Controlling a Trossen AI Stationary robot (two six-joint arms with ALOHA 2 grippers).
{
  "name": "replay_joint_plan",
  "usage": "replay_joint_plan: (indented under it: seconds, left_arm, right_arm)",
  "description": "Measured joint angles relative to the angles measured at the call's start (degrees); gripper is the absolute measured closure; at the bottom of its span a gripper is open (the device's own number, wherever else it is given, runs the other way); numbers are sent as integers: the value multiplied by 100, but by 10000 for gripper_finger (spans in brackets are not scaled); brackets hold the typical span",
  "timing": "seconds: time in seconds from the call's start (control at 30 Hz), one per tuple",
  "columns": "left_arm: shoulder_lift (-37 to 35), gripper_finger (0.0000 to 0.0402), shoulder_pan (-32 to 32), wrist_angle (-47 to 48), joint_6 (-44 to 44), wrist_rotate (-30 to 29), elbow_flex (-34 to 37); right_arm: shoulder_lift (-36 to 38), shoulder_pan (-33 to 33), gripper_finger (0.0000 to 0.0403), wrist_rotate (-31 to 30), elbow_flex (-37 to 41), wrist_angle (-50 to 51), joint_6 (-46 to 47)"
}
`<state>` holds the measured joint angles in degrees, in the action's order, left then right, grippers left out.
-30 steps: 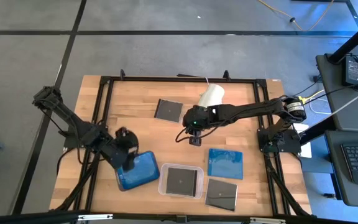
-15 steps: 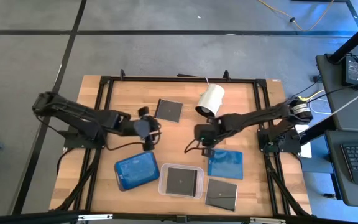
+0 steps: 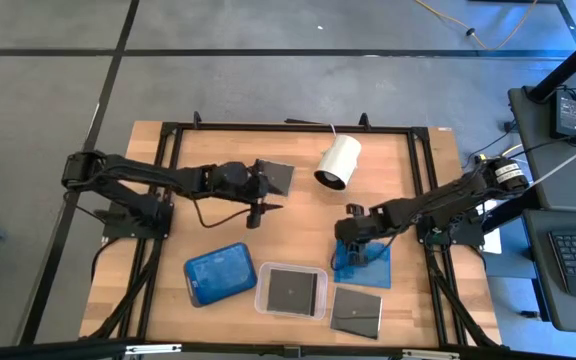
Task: Pick & place jewel cases by type
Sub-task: Put the blue CD case into the black bin
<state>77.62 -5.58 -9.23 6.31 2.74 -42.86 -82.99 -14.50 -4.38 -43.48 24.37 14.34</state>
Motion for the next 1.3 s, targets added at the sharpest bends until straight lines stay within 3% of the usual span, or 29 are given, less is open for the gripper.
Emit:
replay_joint_plan:
  seconds: [0.17,0.33,0.9,1.3]
  left_arm:
    - [-4,217,-56,-1672,-104,-7,873]
    - [-6,217,33,-2327,-107,-10,1325]
    - [47,217,72,-2373,45,-81,1387]
    - [347,217,72,-2365,-115,-79,1387]
  right_arm:
    - [-17,-116,307,-2,186,-144,12]
    - [-26,-225,307,2,307,-597,5]
    - [-808,-266,307,-116,417,-1361,-31]
    - [-1275,564,307,-299,432,-2695,-1378]
